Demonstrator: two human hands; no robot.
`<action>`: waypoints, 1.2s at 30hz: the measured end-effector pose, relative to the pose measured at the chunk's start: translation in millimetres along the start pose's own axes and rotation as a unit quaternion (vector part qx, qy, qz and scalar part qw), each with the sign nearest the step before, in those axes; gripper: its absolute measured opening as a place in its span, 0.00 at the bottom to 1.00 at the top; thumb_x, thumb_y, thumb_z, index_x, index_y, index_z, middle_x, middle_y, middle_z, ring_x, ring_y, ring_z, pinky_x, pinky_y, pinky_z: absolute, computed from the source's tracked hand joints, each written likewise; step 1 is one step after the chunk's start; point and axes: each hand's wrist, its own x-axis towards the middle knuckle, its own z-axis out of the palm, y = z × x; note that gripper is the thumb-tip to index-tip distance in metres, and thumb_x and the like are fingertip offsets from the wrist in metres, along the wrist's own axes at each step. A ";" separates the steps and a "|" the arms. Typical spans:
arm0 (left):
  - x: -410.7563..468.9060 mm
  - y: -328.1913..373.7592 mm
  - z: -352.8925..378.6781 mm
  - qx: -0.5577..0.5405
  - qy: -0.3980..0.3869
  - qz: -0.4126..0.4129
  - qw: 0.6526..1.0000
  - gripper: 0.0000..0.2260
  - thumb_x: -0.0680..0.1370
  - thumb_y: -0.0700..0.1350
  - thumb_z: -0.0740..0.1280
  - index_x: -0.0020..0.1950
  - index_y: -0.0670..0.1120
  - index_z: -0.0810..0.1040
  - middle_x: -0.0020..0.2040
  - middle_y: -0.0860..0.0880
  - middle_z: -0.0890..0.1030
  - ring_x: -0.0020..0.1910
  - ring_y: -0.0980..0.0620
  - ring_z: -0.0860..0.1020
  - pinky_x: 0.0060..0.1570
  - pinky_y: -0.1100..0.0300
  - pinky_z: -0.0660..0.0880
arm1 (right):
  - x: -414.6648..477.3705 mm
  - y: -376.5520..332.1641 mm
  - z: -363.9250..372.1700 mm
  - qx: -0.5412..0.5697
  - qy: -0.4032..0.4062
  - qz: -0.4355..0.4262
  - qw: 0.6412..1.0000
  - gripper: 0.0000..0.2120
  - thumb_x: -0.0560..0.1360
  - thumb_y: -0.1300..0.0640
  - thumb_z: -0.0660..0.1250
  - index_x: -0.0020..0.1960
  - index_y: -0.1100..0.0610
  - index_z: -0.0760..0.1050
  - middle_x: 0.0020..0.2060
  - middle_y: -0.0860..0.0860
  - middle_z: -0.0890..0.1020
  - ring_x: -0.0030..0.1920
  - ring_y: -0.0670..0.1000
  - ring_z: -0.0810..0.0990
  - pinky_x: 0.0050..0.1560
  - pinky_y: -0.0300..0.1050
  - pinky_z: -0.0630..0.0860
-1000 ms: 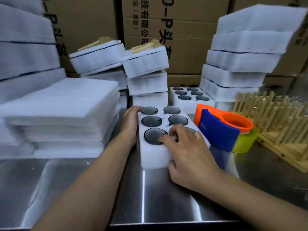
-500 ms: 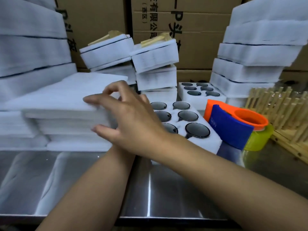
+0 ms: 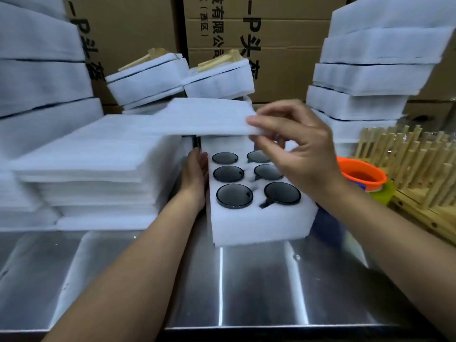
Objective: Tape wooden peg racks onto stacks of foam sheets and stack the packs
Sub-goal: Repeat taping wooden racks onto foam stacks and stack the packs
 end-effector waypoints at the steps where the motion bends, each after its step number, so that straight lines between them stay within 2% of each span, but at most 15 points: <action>1: -2.4 0.9 0.6 0.004 -0.010 0.001 1.000 0.16 0.80 0.52 0.55 0.53 0.43 0.77 0.51 0.46 0.82 0.49 0.47 0.80 0.42 0.58 0.75 | -7.7 9.8 -11.6 -0.024 0.002 -0.002 1.000 0.10 0.72 0.67 0.71 0.53 0.63 0.81 0.48 0.60 0.79 0.36 0.49 0.76 0.39 0.37 0.74; 4: -2.2 -0.3 -1.2 0.002 -0.014 0.017 1.000 0.17 0.81 0.50 0.54 0.53 0.43 0.79 0.43 0.46 0.84 0.47 0.42 0.81 0.35 0.64 0.76 | -33.4 31.9 -35.2 -0.044 0.001 0.036 0.998 0.11 0.71 0.70 0.70 0.52 0.62 0.81 0.50 0.59 0.81 0.40 0.50 0.79 0.43 0.38 0.77; 6: -2.9 0.4 -2.0 0.002 0.003 0.012 1.000 0.21 0.82 0.52 0.54 0.65 0.40 0.74 0.57 0.42 0.80 0.57 0.42 0.78 0.50 0.57 0.77 | -42.4 37.8 -42.1 0.001 -0.012 0.104 0.994 0.16 0.70 0.73 0.69 0.53 0.59 0.80 0.50 0.58 0.81 0.46 0.53 0.81 0.47 0.38 0.78; 7: -4.1 1.0 -3.3 0.006 0.004 0.007 1.000 0.21 0.81 0.53 0.54 0.65 0.40 0.74 0.58 0.44 0.80 0.56 0.45 0.79 0.52 0.55 0.76 | -43.4 38.4 -43.7 0.025 -0.023 0.125 0.992 0.17 0.69 0.74 0.68 0.53 0.58 0.79 0.49 0.57 0.82 0.48 0.54 0.81 0.48 0.39 0.78; 10: -4.0 0.5 -5.1 -0.018 -0.033 0.009 0.999 0.15 0.81 0.50 0.56 0.45 0.44 0.78 0.36 0.49 0.81 0.31 0.54 0.80 0.28 0.66 0.74 | -41.3 34.9 -44.4 0.051 -0.073 0.130 0.987 0.14 0.68 0.71 0.68 0.48 0.55 0.81 0.46 0.55 0.82 0.47 0.56 0.81 0.45 0.47 0.78; 12: -6.6 -0.7 -5.9 0.001 -0.035 0.014 0.999 0.13 0.80 0.48 0.59 0.39 0.45 0.78 0.29 0.50 0.81 0.26 0.53 0.79 0.23 0.68 0.72 | -41.8 32.8 -45.3 0.054 -0.123 0.131 0.982 0.09 0.66 0.66 0.64 0.43 0.56 0.79 0.44 0.55 0.81 0.45 0.57 0.79 0.43 0.52 0.76; 14: -10.0 0.3 -7.0 0.044 -0.039 0.020 0.998 0.08 0.78 0.46 0.63 0.50 0.43 0.80 0.39 0.48 0.83 0.34 0.51 0.80 0.27 0.67 0.74 | -42.3 31.8 -46.2 0.050 -0.178 0.142 0.973 0.07 0.64 0.60 0.61 0.40 0.54 0.75 0.42 0.55 0.79 0.44 0.58 0.76 0.43 0.54 0.73; 16: -10.5 1.2 -10.1 0.079 -0.044 0.027 0.996 0.16 0.77 0.44 0.64 0.64 0.45 0.74 0.53 0.45 0.80 0.43 0.49 0.79 0.35 0.63 0.75 | -43.3 32.0 -45.2 0.029 -0.224 0.139 0.964 0.08 0.62 0.56 0.60 0.40 0.53 0.73 0.42 0.54 0.79 0.44 0.56 0.73 0.43 0.51 0.71; 20: -13.4 2.3 -10.8 0.075 -0.067 0.022 0.995 0.17 0.77 0.42 0.63 0.67 0.45 0.73 0.59 0.43 0.78 0.53 0.43 0.78 0.50 0.55 0.74 | -45.5 33.2 -42.7 0.027 -0.268 0.150 0.951 0.07 0.62 0.60 0.60 0.40 0.52 0.70 0.43 0.53 0.76 0.47 0.55 0.71 0.46 0.48 0.70; 25: -17.9 3.8 -6.9 0.067 -0.062 0.011 0.996 0.18 0.77 0.41 0.62 0.68 0.42 0.72 0.60 0.41 0.78 0.54 0.43 0.77 0.47 0.56 0.74 | -45.2 34.4 -45.7 0.027 -0.294 0.151 0.943 0.05 0.63 0.53 0.57 0.39 0.50 0.68 0.42 0.51 0.74 0.47 0.53 0.70 0.45 0.44 0.67; 28: -24.3 8.4 -3.7 0.058 -0.066 -0.006 0.996 0.05 0.78 0.42 0.61 0.48 0.40 0.72 0.46 0.43 0.81 0.40 0.45 0.79 0.38 0.61 0.74 | -43.9 32.5 -46.2 0.035 -0.321 0.152 0.934 0.07 0.62 0.51 0.55 0.38 0.49 0.68 0.43 0.50 0.73 0.47 0.54 0.69 0.46 0.43 0.66; 29: -29.4 11.6 -1.5 0.048 -0.045 -0.006 0.998 0.09 0.78 0.43 0.61 0.54 0.43 0.79 0.42 0.43 0.82 0.35 0.47 0.80 0.33 0.64 0.73 | -43.2 32.0 -46.0 0.044 -0.321 0.160 0.932 0.06 0.63 0.53 0.55 0.38 0.51 0.69 0.42 0.51 0.73 0.47 0.55 0.69 0.47 0.45 0.67; 30: -31.0 14.4 0.8 0.028 -0.029 -0.005 0.999 0.16 0.78 0.43 0.61 0.65 0.40 0.72 0.45 0.41 0.83 0.35 0.46 0.80 0.30 0.65 0.72 | -42.3 31.9 -45.7 0.053 -0.317 0.168 0.932 0.05 0.64 0.56 0.55 0.38 0.52 0.69 0.42 0.53 0.73 0.47 0.56 0.70 0.48 0.47 0.67; 33: -34.0 27.5 5.6 0.074 -0.017 0.190 0.979 0.18 0.77 0.36 0.61 0.68 0.42 0.72 0.58 0.42 0.80 0.55 0.50 0.79 0.36 0.72 0.73 | -40.0 31.3 -45.5 0.069 -0.299 0.179 0.935 0.08 0.65 0.61 0.54 0.35 0.51 0.70 0.41 0.53 0.74 0.47 0.57 0.71 0.51 0.52 0.67; 36: -51.1 38.7 8.2 0.254 -0.135 0.374 0.882 0.15 0.75 0.40 0.65 0.59 0.54 0.78 0.59 0.58 0.78 0.63 0.57 0.74 0.62 0.67 0.69 | -38.4 29.9 -44.7 0.067 -0.289 0.185 0.937 0.09 0.65 0.61 0.53 0.34 0.51 0.70 0.40 0.52 0.75 0.47 0.57 0.72 0.52 0.54 0.68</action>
